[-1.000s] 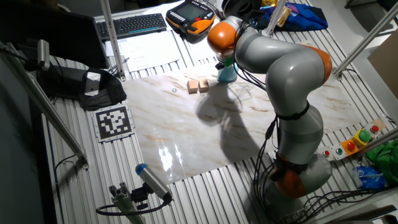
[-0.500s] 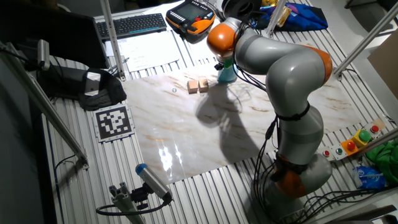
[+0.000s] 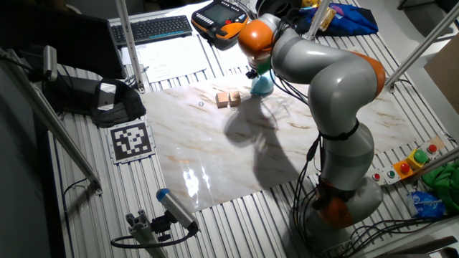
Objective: Drop coins into a piggy bank
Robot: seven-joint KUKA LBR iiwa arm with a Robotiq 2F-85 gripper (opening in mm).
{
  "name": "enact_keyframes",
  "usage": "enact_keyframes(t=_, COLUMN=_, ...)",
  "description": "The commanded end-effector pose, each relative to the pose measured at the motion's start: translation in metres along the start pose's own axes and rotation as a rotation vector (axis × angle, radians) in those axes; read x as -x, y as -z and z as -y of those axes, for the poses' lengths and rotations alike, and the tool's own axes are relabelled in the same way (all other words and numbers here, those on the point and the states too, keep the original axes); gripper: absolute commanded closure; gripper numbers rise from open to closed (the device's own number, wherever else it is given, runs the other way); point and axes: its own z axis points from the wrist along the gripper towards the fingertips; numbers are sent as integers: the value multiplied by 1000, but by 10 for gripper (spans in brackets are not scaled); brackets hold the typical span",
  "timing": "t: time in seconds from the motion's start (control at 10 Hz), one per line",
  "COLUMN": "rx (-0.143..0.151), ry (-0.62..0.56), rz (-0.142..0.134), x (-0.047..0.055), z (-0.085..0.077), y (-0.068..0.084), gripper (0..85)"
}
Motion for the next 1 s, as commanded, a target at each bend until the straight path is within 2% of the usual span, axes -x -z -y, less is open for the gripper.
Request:
enact_keyframes(t=0.0, rx=6, ry=-2, rz=-10, x=2, z=-3, y=3, gripper=680)
enact_keyframes(t=0.1, rx=12, ry=-10, rz=-20, x=3, z=-7, y=9, gripper=850)
enact_keyframes(t=0.5, rx=104, ry=-124, rz=-37, x=7, z=-27, y=28, gripper=850)
enact_keyframes(t=0.6, rx=152, ry=-152, rz=-41, x=6, z=-27, y=29, gripper=850)
enact_keyframes(t=0.7, rx=187, ry=-174, rz=-42, x=5, z=-27, y=30, gripper=850)
enact_keyframes(t=0.8, rx=213, ry=-190, rz=-46, x=4, z=-28, y=32, gripper=850)
enact_keyframes(t=0.9, rx=225, ry=-193, rz=-48, x=1, z=-29, y=36, gripper=850)
